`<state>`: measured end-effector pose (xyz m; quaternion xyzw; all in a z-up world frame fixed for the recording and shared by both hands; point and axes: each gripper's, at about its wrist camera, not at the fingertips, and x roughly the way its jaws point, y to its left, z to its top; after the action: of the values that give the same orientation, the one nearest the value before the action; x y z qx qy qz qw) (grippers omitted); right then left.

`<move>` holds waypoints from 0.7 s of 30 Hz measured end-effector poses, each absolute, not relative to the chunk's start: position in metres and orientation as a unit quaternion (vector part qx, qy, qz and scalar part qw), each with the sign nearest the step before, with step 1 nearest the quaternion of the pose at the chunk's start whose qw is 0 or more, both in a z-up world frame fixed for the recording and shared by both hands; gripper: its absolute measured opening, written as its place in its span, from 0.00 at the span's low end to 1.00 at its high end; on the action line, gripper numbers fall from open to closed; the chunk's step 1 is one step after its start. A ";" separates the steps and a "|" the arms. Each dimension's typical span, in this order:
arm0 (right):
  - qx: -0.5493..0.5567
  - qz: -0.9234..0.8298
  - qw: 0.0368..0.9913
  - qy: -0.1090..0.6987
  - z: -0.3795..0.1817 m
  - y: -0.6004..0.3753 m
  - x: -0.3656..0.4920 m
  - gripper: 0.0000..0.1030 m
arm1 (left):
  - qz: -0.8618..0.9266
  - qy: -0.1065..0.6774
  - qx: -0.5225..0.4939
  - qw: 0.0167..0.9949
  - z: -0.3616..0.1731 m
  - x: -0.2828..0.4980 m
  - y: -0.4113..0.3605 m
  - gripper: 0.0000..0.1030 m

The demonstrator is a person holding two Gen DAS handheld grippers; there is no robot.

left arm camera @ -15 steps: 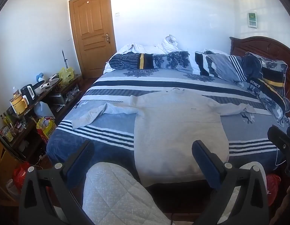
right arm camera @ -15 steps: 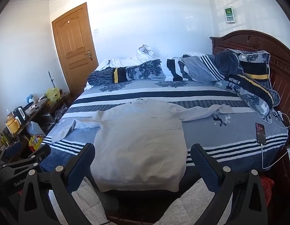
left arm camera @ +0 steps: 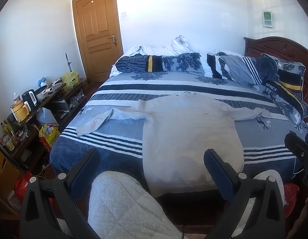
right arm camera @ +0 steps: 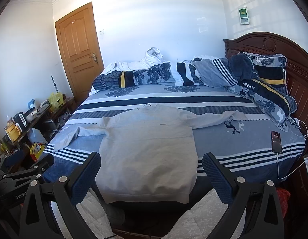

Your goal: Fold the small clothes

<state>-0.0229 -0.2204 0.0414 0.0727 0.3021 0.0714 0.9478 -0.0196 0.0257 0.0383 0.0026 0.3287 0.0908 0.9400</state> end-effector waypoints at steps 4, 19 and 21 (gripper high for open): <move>0.070 0.072 0.947 0.304 0.036 -0.217 -0.023 1.00 | 0.091 0.328 0.003 0.940 0.038 -0.019 0.025 1.00; 0.072 0.073 0.948 0.301 0.033 -0.218 -0.023 1.00 | 0.091 0.329 0.004 0.940 0.038 -0.019 0.025 1.00; 0.071 0.073 0.948 0.301 0.033 -0.218 -0.023 1.00 | 0.091 0.329 0.004 0.940 0.038 -0.019 0.025 1.00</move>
<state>-0.0235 -0.2181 0.0328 0.0711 0.3013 0.0727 0.9481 -0.0193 0.0251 0.0382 0.0037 0.3292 0.0910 0.9398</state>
